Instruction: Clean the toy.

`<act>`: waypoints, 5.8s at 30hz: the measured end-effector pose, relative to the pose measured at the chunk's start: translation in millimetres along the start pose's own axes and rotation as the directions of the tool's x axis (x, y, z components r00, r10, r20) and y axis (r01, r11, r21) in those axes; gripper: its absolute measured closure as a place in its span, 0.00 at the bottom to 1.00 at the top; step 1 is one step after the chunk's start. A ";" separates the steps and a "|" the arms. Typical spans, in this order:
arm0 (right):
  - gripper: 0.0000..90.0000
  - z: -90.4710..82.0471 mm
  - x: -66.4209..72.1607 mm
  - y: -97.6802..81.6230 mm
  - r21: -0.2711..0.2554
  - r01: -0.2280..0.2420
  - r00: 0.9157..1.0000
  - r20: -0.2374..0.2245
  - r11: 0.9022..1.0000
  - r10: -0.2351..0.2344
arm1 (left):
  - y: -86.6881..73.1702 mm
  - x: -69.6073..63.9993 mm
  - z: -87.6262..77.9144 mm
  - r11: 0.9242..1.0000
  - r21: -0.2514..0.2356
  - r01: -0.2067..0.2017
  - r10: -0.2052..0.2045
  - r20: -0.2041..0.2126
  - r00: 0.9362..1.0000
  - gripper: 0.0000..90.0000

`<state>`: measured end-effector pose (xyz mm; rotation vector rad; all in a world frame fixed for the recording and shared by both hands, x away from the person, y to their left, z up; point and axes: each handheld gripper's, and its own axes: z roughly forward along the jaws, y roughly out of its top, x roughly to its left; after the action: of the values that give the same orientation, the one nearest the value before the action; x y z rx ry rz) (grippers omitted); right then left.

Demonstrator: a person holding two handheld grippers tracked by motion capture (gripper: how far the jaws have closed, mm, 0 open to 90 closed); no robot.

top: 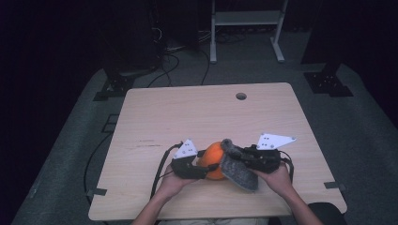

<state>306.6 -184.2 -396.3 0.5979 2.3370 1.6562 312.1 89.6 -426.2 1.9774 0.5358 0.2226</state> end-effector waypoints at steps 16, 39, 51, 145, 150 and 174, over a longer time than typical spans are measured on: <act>0.86 5.0 8.4 3.8 0.005 0.043 0.999 0.017 0.999 -0.043 | 2.0 -4.5 -1.1 1.000 -0.003 -0.009 0.009 0.007 1.000 0.43; 0.86 -2.0 -8.6 -2.9 0.012 -0.011 0.999 0.051 1.000 0.011 | -6.8 1.2 16.2 0.997 0.061 -0.054 0.053 0.020 0.998 0.13; 0.87 -1.2 -0.1 3.2 -0.023 0.004 1.000 0.022 1.000 -0.004 | 7.3 -14.9 -2.4 0.991 0.017 -0.134 0.134 -0.018 0.991 0.44; 0.86 13.2 -5.6 -10.7 0.113 0.021 0.995 0.094 0.993 -0.031 | 3.9 -5.2 -3.7 0.992 0.045 -0.118 0.120 -0.045 0.992 0.41; 0.86 4.8 -7.4 -10.0 0.054 -0.026 0.998 0.067 0.998 0.022 | 3.8 -4.0 -3.0 0.992 0.043 -0.116 0.118 -0.046 0.992 0.41; 0.86 9.3 2.7 0.6 0.045 0.014 1.000 0.019 0.999 -0.015 | -1.5 1.3 0.1 0.996 0.045 -0.073 0.073 -0.011 0.997 0.36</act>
<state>308.1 -174.9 -398.8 0.6019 2.3644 1.5890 312.8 90.7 -427.7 2.0423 0.4804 0.2708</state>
